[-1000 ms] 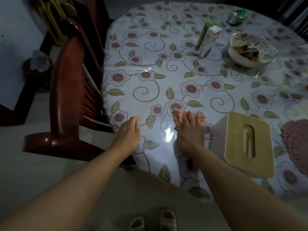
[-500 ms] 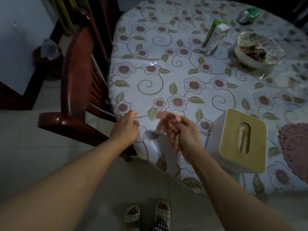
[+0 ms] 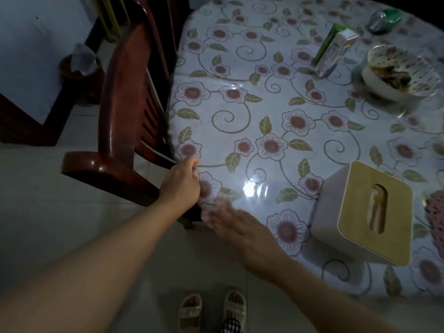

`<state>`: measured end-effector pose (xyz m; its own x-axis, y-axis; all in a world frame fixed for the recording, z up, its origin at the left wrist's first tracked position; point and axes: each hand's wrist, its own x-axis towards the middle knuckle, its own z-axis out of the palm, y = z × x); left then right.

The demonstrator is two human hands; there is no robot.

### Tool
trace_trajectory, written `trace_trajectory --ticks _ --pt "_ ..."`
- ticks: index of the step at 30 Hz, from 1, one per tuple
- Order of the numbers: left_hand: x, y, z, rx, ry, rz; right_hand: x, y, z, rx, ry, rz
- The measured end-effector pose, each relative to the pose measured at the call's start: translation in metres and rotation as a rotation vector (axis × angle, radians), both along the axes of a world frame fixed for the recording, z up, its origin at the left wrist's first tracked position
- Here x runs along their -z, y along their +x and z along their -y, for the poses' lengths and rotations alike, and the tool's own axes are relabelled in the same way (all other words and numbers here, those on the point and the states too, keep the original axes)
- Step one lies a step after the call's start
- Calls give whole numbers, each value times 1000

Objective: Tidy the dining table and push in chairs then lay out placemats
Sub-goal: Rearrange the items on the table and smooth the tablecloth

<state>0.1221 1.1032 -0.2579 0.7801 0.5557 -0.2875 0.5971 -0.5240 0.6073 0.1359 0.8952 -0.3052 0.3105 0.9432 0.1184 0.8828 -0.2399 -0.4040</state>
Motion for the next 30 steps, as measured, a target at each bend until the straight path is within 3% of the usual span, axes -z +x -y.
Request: trace_trajectory --ticks 3,6,9,13,20,21,23,26,28,30 --pt "4 4 -6 -37 -17 45 -2 57 -35 325 24 -37" --pt "6 6 -9 -118 -44 116 6 94 -87 394 -50 -2" --pt "6 3 -7 -190 -46 141 13 65 -100 234 2 69" --pt "1 1 -1 -159 -34 122 13 13 -34 -57 20 67" --pt "6 11 12 -2 124 -28 6 22 32 -118 -149 81" --pt "5 15 14 11 150 -32 4 29 29 -45 -122 50" --pt "8 23 18 38 185 -12 4 59 22 339 -13 -25" --pt "11 31 28 96 185 2 3 113 -1 954 -127 -27" --pt "10 34 35 76 166 -20 3 111 -19 1122 -193 -41" --pt "8 36 40 84 143 -46 6 84 -19 1089 -120 -16"
